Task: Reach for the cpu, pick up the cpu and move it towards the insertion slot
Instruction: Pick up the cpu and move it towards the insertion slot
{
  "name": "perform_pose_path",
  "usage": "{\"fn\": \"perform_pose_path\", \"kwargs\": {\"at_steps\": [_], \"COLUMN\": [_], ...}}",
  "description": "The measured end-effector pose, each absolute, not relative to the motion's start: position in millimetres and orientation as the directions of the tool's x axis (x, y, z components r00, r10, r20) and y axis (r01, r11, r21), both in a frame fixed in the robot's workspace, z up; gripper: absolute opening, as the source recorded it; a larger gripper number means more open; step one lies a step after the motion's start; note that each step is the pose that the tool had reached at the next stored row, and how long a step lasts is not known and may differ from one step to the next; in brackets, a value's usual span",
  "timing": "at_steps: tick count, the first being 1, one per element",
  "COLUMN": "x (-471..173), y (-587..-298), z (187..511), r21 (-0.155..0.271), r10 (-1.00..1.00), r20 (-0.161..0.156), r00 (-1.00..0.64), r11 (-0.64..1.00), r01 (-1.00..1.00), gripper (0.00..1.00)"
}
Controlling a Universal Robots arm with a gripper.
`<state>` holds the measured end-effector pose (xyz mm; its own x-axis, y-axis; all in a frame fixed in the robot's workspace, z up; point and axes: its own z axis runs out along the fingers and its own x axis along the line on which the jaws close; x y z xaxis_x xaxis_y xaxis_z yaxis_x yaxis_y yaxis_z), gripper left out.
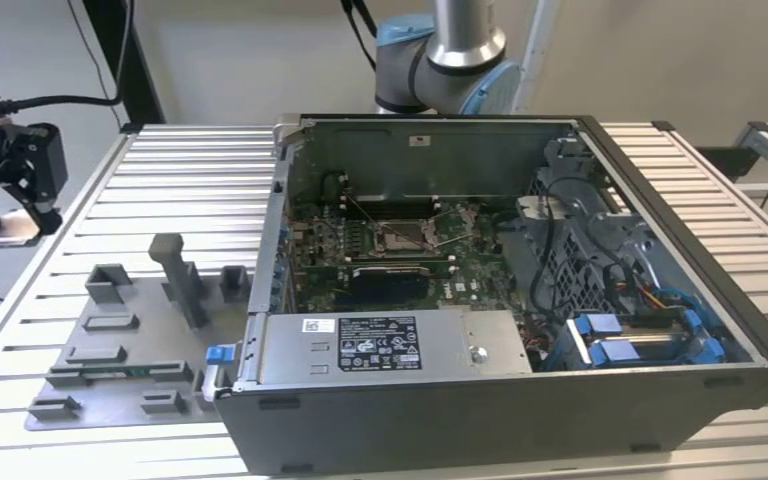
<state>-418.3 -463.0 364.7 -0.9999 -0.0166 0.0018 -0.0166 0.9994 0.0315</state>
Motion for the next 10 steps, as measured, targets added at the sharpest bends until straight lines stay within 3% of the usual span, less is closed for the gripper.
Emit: {"fn": "perform_pose_path", "kwargs": {"at_steps": [10], "x": [-418.3], "y": [-463.0], "z": [375.7], "r21": [0.032], "r10": [-0.017], "r20": [0.002], "r00": [-1.0], "r11": [0.999], "r01": [-0.017], "gripper": [0.0]}}
